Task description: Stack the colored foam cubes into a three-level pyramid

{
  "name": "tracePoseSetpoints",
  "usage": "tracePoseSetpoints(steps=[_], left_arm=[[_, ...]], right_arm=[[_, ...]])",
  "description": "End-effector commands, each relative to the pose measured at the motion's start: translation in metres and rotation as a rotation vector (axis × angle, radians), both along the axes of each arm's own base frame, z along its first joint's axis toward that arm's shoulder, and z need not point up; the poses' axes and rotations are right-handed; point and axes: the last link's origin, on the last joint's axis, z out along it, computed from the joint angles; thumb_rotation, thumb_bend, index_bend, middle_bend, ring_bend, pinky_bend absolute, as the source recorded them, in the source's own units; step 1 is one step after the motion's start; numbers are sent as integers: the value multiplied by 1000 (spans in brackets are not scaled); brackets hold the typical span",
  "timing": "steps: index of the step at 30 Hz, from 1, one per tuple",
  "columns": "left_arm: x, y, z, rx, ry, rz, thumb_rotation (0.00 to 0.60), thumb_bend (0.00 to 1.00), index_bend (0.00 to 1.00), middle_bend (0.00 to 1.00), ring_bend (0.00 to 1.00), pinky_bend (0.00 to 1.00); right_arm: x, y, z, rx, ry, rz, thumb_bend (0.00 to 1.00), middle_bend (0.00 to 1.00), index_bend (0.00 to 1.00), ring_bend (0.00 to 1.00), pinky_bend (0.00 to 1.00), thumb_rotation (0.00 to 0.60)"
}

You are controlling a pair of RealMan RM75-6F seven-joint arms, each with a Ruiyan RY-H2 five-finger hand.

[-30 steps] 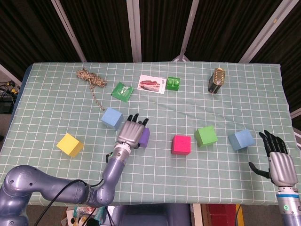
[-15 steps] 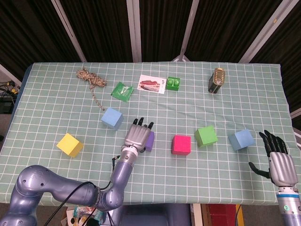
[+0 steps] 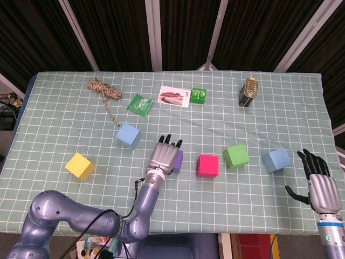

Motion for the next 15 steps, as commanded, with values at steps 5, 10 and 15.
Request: tracePoseSetpoints(steps=[5,10,15], left_arm=[[8,-3,-6,-9,-15,-2,600,324,129,313,1,101],[16,-4,-11,-10,-17,-12,600,324,130,314,1,101],[21,-5,-16,-9,-15,-12,600,324,133,317,1,101]], right_arm=[[0,0,0,2,-3,-1,249,0,0,0,22,600],[0,-1,0,2,-7,-3,249,0,0,0,21,600],[0,-1,0,1,-10,-5,249,0,0,0,22,600]])
